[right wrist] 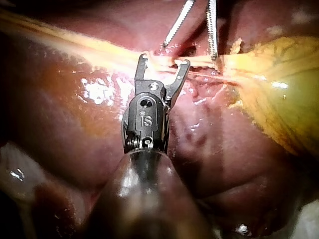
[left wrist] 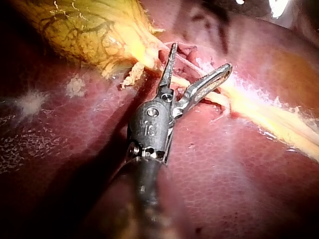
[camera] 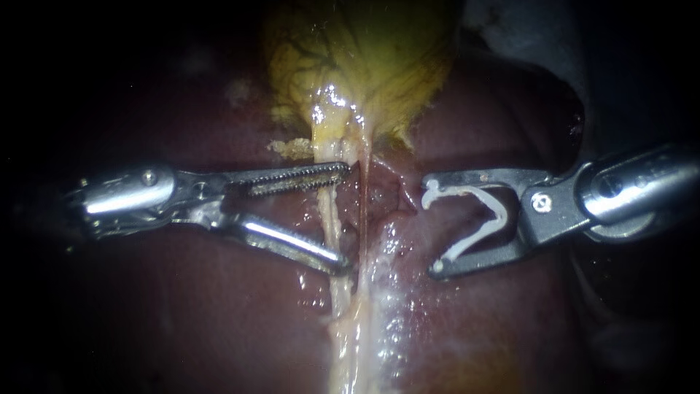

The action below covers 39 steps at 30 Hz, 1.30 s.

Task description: Grabbing gallbladder

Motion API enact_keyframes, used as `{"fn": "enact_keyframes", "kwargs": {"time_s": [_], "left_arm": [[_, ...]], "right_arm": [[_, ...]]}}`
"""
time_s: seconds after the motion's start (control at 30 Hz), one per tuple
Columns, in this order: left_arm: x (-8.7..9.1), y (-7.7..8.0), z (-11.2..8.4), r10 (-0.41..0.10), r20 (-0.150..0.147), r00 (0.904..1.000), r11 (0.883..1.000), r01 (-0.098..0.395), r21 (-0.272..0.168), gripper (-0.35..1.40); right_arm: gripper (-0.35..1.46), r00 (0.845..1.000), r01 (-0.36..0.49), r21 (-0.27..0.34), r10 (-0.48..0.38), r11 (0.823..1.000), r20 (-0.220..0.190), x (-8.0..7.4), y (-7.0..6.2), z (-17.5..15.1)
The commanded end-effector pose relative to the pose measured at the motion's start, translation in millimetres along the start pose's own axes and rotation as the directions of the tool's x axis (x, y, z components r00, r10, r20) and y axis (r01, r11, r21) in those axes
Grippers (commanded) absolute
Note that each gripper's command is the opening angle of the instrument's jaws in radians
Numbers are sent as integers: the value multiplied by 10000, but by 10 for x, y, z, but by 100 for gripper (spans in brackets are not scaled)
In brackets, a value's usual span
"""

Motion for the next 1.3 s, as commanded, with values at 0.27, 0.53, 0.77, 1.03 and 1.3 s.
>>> {"fn": "enact_keyframes", "kwargs": {"time_s": [0.27,0.53,0.77,1.03,1.3], "left_arm": [[-2,1,-7,-77,-9,10000,9999,77,90,74],[-14,37,-41,-191,7,9998,9996,191,-219,74],[-2,75,-54,-192,13,9998,9990,192,-394,71],[19,99,-55,-586,-188,9981,9969,576,-529,57],[39,112,-41,-1017,-258,9945,9930,999,-631,25]], "right_arm": [[57,10000,-1,1,1,10000,0,0,0,0],[57,10000,1,5,-1,10000,-1,0,0,-1],[57,10000,1,4,-1,10000,0,0,0,-1],[57,10000,2,4,-2,10000,-1,0,0,-1],[57,10000,3,6,-3,10000,-1,0,0,-1]]}}
